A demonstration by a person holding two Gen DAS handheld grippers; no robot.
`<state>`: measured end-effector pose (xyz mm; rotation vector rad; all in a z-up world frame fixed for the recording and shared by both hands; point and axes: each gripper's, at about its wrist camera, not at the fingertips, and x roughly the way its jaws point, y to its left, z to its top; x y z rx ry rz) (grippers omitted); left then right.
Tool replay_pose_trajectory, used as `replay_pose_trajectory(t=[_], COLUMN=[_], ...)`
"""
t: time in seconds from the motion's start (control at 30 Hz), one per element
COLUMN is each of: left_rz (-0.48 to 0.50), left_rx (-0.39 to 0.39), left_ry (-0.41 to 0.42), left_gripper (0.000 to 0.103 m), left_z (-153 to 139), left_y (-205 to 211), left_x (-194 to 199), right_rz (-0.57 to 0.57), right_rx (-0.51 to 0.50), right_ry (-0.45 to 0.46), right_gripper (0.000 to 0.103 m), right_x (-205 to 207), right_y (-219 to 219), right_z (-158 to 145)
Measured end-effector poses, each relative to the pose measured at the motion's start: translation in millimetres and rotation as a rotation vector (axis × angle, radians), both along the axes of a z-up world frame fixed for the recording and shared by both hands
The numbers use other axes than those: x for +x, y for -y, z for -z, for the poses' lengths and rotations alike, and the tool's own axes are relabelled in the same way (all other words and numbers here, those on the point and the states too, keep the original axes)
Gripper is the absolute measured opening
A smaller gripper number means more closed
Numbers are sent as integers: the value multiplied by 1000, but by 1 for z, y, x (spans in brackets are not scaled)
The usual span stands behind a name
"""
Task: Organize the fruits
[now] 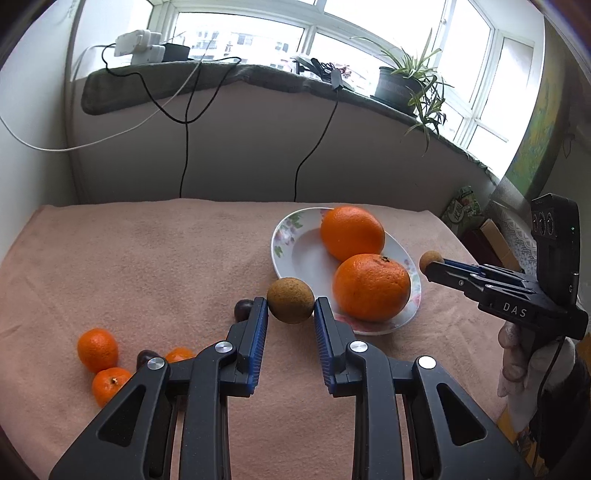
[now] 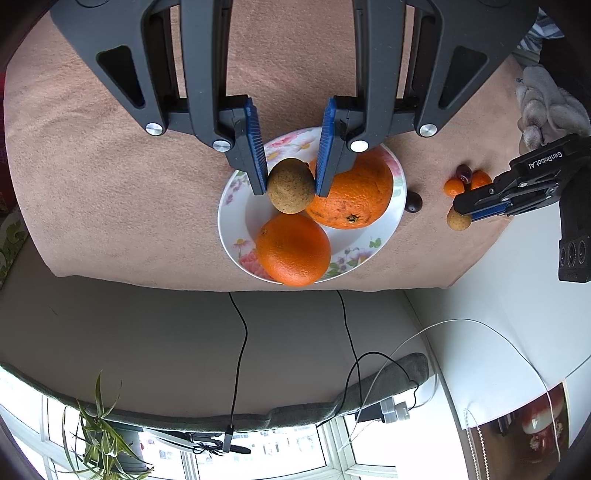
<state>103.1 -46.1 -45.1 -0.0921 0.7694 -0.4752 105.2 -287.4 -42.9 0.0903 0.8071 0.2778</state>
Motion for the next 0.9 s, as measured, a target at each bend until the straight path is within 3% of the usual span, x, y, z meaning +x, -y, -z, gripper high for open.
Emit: replay_pose_trajectory(t=[0.9], left_rz=[48], left_rx=[33], left_ry=[-51], left_gripper=[25], left_z=[16], left_y=[29], left_x=[24], right_rz=[10], right_rx=[-34], right_ry=[-21], right_gripper=[28], right_x=[15], right_y=[0], right_z=[15])
